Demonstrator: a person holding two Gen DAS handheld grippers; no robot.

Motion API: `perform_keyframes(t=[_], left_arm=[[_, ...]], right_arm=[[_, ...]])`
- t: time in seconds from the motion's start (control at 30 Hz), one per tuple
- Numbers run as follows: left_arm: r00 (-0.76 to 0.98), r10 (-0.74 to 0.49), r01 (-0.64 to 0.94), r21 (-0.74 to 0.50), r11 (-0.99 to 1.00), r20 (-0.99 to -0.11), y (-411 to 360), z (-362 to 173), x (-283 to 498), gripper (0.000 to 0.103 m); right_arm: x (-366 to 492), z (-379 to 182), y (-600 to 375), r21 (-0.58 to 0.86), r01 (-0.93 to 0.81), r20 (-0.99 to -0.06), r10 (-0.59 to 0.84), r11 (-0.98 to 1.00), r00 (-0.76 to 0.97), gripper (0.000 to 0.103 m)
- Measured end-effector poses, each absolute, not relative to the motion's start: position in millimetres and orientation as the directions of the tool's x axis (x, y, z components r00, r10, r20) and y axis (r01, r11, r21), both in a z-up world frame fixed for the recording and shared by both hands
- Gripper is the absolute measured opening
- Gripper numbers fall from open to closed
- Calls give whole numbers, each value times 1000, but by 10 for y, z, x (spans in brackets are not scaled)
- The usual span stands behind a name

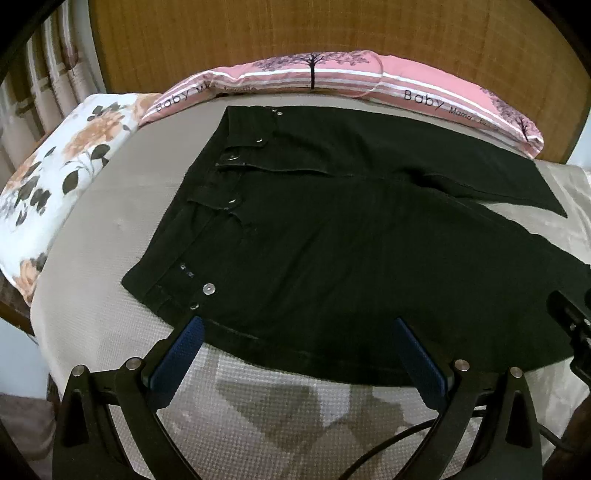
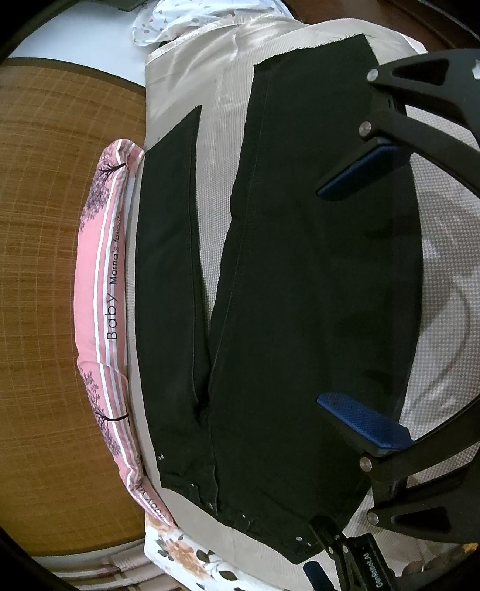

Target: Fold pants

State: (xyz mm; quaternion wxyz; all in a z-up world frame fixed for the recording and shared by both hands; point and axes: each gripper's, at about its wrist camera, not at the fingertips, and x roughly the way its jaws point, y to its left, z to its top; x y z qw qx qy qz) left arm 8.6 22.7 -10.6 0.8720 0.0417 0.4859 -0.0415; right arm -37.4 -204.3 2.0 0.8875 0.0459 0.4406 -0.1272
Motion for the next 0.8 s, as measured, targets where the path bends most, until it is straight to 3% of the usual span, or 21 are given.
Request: perform_keyframes(t=[0.8], left_arm=[[531,9,81,62,995,-847,290,-51,154,101]], right_arm=[[-337,90,-2025,-38,253,-789,-184,967,586,103]])
